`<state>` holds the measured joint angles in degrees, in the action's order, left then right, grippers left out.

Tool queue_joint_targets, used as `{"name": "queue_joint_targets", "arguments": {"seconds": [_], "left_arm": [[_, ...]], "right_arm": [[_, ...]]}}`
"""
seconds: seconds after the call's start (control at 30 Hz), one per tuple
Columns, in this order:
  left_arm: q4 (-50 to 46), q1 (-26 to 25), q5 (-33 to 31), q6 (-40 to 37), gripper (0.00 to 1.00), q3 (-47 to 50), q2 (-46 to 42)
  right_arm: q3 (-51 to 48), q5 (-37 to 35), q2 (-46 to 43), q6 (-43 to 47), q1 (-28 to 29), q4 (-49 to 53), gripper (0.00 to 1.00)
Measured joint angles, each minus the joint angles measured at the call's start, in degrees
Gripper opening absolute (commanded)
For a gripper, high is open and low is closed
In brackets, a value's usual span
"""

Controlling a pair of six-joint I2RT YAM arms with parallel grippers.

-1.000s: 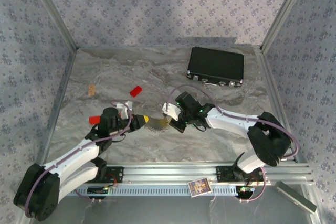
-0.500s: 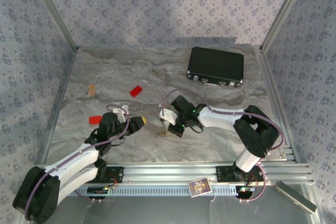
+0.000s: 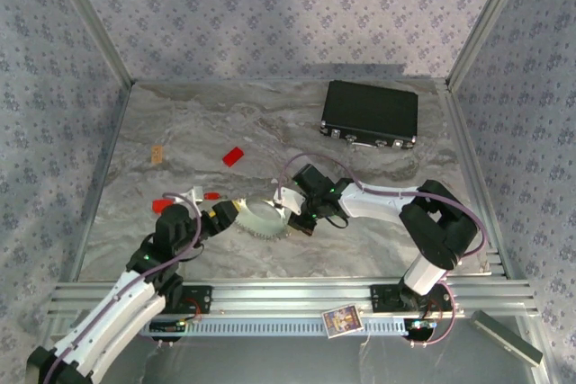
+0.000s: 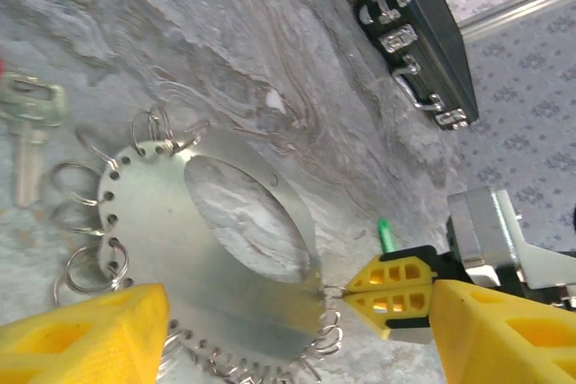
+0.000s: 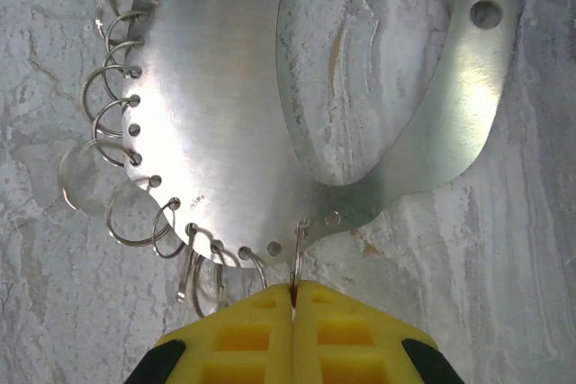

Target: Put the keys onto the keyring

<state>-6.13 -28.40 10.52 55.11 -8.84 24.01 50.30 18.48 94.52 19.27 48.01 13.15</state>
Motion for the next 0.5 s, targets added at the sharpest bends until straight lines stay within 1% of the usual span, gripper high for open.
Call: {"name": "queue_joint_targets", "arguments": {"seconds": [0.13,0.2,0.4,0.5], "left_arm": [[-7.3,0.0,-4.3,-1.0,0.76,-2.3,-1.5],[-9.4,0.1,-6.0,-1.7,0.76,-3.9,-1.3],[-10.6,0.2,-8.7,-4.1,0.76,-7.5,2.7],[-10.4,0.2,-9.1,-5.0,0.76,-8.5,4.3]], "right_arm": [[0.0,0.0,0.0,0.4,0.3,0.0,0.00],[0.0,0.0,0.0,0.7,0.5,-0.1,0.00],[0.0,-0.1,0.2,0.7,1.0,-1.1,0.00],[0.0,-0.3,0.5,0.7,1.2,-1.6,0.07]]}}
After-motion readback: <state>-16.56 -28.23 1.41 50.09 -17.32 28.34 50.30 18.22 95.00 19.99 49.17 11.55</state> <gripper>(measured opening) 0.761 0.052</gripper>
